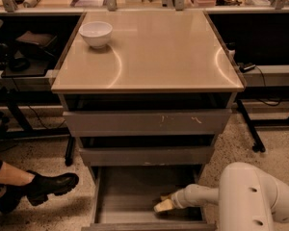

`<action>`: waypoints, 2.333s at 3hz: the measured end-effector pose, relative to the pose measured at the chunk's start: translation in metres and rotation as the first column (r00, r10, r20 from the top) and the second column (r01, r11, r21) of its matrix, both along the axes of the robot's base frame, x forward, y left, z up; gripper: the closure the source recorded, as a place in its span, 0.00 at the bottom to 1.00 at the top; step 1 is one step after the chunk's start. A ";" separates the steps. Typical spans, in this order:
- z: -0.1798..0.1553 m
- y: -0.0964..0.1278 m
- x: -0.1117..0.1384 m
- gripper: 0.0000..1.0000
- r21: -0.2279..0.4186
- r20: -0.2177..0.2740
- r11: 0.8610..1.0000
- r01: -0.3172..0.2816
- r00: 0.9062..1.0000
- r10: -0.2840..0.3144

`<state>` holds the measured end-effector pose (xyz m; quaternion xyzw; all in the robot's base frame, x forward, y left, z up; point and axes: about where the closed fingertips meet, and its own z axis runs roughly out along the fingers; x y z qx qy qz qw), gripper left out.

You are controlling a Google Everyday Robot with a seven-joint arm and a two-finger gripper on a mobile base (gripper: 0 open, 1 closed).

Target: Pick sponge from bottom drawer and place on counter

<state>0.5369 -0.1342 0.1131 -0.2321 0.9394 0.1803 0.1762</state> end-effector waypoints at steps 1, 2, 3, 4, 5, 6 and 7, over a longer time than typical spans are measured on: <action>-0.001 0.001 0.001 0.00 0.001 0.007 1.000 0.003 1.000 -0.003; -0.001 0.001 0.001 0.19 0.001 0.007 1.000 0.003 1.000 -0.003; -0.001 0.001 0.001 0.42 0.001 0.007 1.000 0.003 1.000 -0.003; 0.000 0.001 0.001 0.65 0.001 0.007 1.000 0.003 1.000 -0.003; 0.018 -0.008 0.007 0.89 0.000 0.045 1.000 0.007 0.999 -0.007; 0.080 -0.040 0.031 1.00 0.023 0.099 0.999 0.035 0.994 -0.038; 0.181 -0.101 0.068 1.00 0.066 0.170 0.994 0.085 0.981 -0.095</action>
Offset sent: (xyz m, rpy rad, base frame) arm 0.0012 0.0008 -0.0006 0.0006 -0.0069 -0.0026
